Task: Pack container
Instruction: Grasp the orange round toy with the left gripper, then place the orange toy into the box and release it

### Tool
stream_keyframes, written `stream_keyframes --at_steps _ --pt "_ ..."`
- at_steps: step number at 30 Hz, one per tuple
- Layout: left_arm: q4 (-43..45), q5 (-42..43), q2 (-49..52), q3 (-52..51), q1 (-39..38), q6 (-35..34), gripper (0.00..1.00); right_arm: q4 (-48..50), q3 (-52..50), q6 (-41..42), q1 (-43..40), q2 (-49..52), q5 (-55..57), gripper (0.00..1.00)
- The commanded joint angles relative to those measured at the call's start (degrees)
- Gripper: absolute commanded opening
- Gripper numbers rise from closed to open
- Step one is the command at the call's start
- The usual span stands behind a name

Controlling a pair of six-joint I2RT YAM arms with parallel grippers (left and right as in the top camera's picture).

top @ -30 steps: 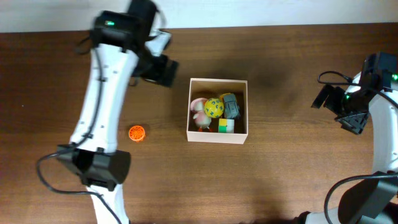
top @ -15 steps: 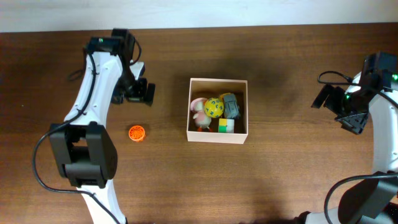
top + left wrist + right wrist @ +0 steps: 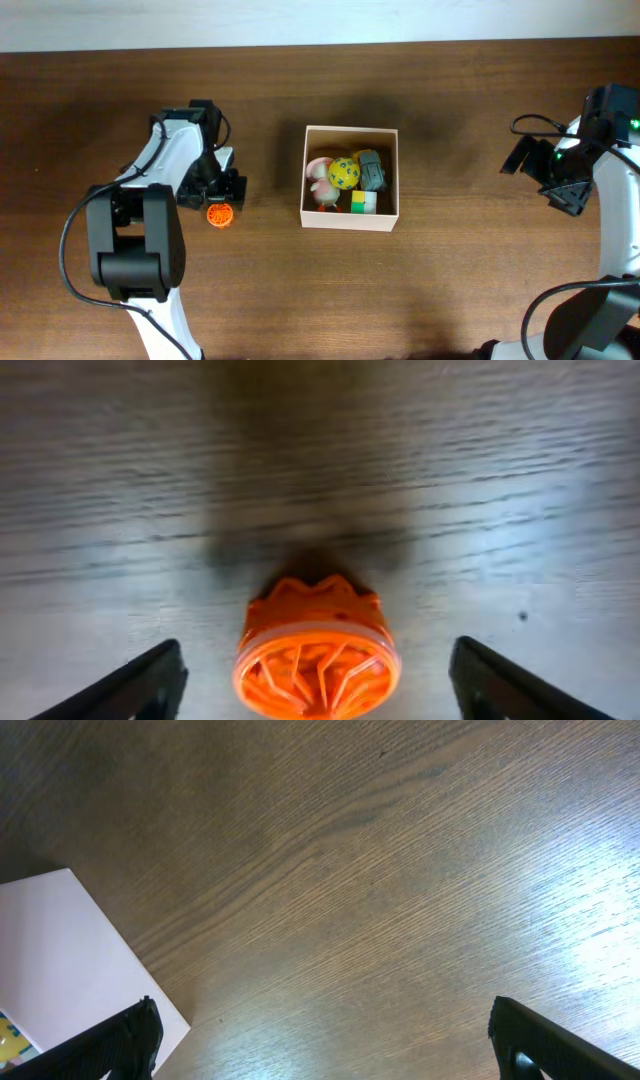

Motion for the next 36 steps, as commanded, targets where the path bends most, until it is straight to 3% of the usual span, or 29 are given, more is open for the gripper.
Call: stream_keyframes --at_steps 1,6,11,19,27,31,36 --pt "1.0 0.6 -0.7 -2.3 0.0 -0.4 0.80 0.2 -0.3 -0.2 -0.3 0.0 -0.5 0.99" --pt "2.6 0.6 -0.7 -4.7 0.1 -0.7 0.76 0.2 -0.3 -0.2 -0.3 0.0 -0.5 0.99" --pt "2.6 0.6 -0.7 -4.7 0.1 -0.9 0.56 0.2 -0.3 -0.2 -0.3 0.0 -0.5 0.99" --pt "1.9 1.1 -0.9 -3.5 0.0 -0.8 0.50 0.2 -0.3 -0.2 -0.3 0.0 -0.5 0.99" --pt "-7.4 6.6 -6.8 12.7 -2.0 -0.8 0.48 0.2 -0.3 -0.2 -0.3 0.0 -0.5 0.99" --pt "-10.3 6.6 -10.7 23.2 -7.6 -0.8 0.45 0.2 -0.3 -0.2 -0.3 0.0 -0.5 0.99" --pt "-9.0 6.4 -12.9 26.0 -17.6 -0.6 0.46 0.2 -0.3 -0.2 -0.3 0.0 -0.5 0.99"
